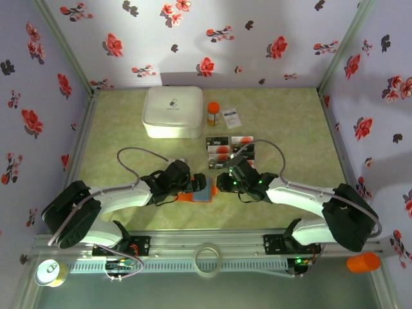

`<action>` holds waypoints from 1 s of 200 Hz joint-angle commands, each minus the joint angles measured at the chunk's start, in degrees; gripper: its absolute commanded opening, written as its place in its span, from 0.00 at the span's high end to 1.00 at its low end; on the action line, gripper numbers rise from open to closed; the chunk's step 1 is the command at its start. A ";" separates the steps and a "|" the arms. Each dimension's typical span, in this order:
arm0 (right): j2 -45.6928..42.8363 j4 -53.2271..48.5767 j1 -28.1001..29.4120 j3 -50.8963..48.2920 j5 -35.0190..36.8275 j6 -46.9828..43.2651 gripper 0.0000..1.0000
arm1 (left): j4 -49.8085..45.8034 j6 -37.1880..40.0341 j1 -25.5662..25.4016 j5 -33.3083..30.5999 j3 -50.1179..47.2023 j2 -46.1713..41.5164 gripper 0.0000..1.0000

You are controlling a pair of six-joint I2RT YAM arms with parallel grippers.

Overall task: Put the credit cards into the card holder
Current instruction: Open the card holder at the bottom-center of the table.

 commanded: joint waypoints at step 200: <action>10.12 5.02 1.28 -2.68 2.67 2.07 1.00 | -5.45 0.65 -0.57 -1.12 2.89 -2.56 0.00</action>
